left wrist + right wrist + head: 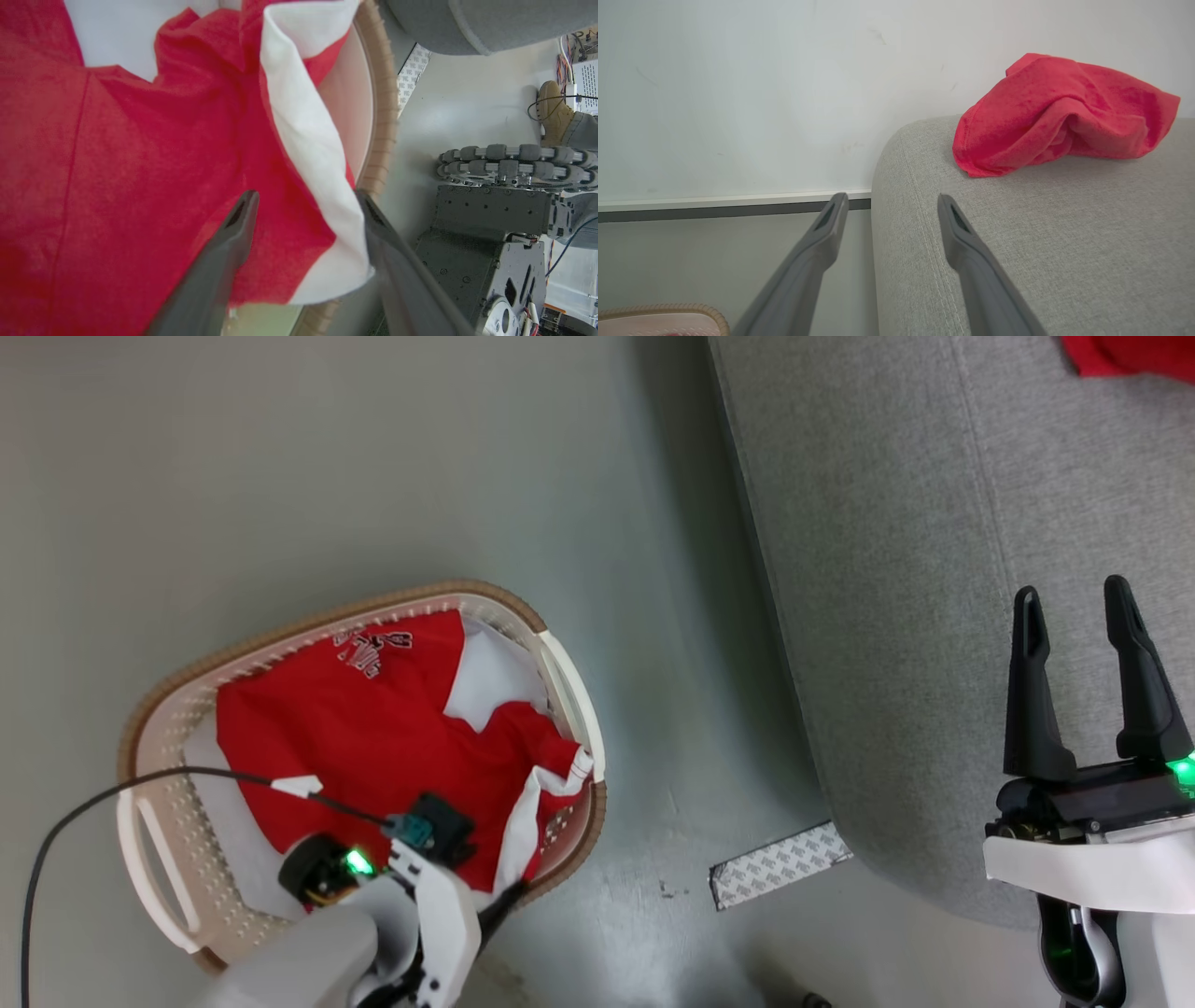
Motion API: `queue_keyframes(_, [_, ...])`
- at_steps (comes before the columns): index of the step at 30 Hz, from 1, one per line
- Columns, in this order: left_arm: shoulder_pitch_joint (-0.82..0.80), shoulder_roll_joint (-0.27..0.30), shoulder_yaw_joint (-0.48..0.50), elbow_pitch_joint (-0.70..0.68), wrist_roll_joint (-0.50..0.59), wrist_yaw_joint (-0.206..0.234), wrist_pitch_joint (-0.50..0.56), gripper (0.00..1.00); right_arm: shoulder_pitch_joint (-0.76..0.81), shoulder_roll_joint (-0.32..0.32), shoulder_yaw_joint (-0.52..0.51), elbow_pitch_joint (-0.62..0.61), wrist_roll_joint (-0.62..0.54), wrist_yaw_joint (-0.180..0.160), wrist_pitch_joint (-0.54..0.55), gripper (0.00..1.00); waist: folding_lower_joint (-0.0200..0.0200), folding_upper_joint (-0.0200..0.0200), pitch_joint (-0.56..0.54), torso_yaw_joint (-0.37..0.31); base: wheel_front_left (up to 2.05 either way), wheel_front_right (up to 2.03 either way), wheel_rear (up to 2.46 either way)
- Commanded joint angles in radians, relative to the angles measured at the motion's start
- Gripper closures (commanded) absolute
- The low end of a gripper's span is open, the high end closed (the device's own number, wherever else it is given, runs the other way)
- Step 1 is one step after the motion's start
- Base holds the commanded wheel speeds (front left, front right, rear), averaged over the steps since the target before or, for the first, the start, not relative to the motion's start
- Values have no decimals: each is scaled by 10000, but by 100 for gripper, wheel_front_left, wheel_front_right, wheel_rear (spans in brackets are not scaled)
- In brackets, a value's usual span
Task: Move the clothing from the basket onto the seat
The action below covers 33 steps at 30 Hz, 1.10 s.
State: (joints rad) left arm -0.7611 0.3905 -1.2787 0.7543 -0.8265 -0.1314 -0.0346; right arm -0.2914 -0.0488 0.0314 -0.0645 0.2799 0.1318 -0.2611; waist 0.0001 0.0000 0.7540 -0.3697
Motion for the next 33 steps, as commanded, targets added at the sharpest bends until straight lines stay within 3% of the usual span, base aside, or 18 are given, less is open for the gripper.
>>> queue_keyframes(1, [-219, 22, 10, 158, 92, 6, -153, 0, -117, -7, -28, -86, 79, -22, -28, 0, -1, 0, 192, -15, 0, 0, 0])
queue_keyframes(16, [-593, -446, -25, 1133, 354, 4, -768, 0, -121, -7, -247, -238, 247, -22, -28, 0, -1, 0, 895, -49, 0, 0, 0])
queue_keyframes(17, [-579, -472, -28, 1138, 411, 4, -816, 47, -107, -9, -267, -231, 241, -22, -28, 0, -1, 0, 894, -45, 0, 0, 0])
queue_keyframes(18, [-604, -502, -28, 1138, 417, 4, -894, 78, -97, -7, -296, -214, 225, -22, -28, 0, -1, 0, 877, -27, 0, 0, 0])
queue_keyframes(19, [-633, -525, -21, 1158, 400, 6, -957, 100, -85, -9, -323, -176, 203, -22, -28, 0, -1, 0, 834, 8, 0, 0, 0])
queue_keyframes(25, [-456, -679, -22, 1170, -33, 6, -1483, 100, -71, -9, -314, 59, 65, -22, -28, 0, -1, 0, 186, 280, 0, 0, 0])
queue_keyframes(33, [167, -730, 277, 600, -1101, 6, -2260, 100, 159, -9, -561, 788, -336, -22, -28, 0, -1, 0, -1914, 1199, 0, 0, 0])
